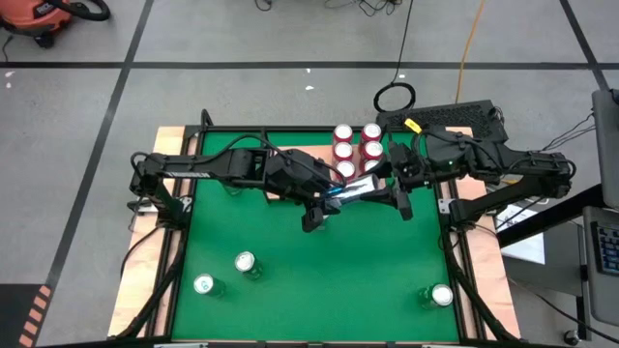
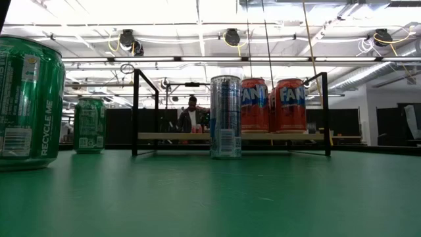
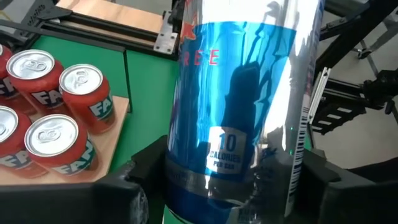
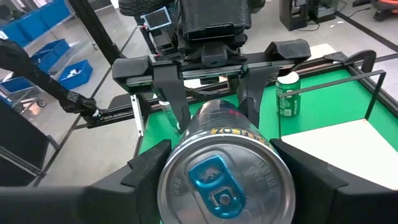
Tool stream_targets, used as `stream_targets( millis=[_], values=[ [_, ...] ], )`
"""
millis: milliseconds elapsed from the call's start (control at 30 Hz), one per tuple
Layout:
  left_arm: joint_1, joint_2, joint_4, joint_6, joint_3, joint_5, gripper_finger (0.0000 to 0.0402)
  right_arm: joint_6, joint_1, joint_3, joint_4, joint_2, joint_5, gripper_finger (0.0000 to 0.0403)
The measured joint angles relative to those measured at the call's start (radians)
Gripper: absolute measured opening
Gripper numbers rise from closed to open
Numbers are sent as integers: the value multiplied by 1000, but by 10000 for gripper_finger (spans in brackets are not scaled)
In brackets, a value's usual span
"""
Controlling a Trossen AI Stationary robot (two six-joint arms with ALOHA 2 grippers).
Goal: Place canned beverage on shelf
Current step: Put the blue soda can on the shelf
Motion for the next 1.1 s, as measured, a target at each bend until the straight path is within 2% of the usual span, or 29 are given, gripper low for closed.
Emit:
stream_targets(
  millis=[167,333,500,633,967,1100],
  values=[
    [0,0,0,-11,0,-4,222,29,0,0,1,0,5,258],
    [1,0,-13,-73,0,-48,222,203,0,0,-40,0,72,290],
    [-4,-2,-11,-106,0,-146,222,377,0,0,-49,0,162,314],
    [-13,-3,-7,-107,0,-250,222,478,0,0,7,0,241,319],
    [-65,-5,-4,-7,62,-688,222,536,1,0,249,21,436,320],
    [-60,-6,-3,-3,67,-722,222,533,1,0,326,59,497,320]
  ],
)
